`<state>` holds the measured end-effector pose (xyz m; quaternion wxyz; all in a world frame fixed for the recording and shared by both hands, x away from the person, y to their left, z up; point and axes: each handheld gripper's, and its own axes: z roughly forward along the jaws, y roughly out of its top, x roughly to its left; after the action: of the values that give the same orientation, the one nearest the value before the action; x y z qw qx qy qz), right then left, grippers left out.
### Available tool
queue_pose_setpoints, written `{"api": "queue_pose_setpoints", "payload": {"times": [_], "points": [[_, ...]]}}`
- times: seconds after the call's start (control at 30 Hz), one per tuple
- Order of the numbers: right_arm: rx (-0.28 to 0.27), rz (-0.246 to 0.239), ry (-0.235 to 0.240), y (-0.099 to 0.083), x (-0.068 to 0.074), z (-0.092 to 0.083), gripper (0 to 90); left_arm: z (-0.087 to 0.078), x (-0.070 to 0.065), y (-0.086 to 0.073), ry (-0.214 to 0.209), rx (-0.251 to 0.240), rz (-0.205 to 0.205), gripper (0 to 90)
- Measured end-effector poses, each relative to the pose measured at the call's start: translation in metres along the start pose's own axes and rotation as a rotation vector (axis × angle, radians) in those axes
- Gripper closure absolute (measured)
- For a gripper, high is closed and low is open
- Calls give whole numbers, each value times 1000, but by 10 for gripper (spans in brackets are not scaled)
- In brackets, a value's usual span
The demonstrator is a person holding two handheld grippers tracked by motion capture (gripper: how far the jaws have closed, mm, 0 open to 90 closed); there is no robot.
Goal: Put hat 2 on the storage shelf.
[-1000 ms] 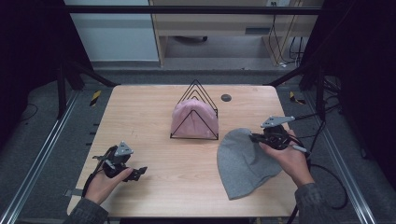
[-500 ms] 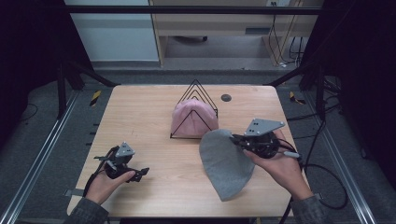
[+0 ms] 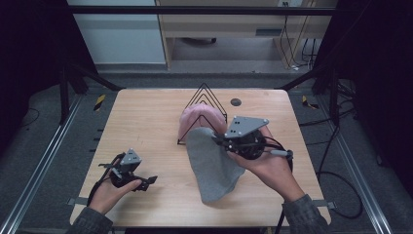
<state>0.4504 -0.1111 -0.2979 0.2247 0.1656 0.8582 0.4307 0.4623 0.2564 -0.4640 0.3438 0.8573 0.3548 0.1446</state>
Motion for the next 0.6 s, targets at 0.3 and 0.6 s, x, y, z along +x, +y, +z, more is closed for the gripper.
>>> {"api": "queue_pose_setpoints", "payload": {"times": [0.3,0.6], "points": [[-13,-35,19,28,5,14,872,-3,-10,7,-37,-18,32,95],[-25,-46,44,51,4,26,872,-12,-17,30,-77,-64,56,113]]}}
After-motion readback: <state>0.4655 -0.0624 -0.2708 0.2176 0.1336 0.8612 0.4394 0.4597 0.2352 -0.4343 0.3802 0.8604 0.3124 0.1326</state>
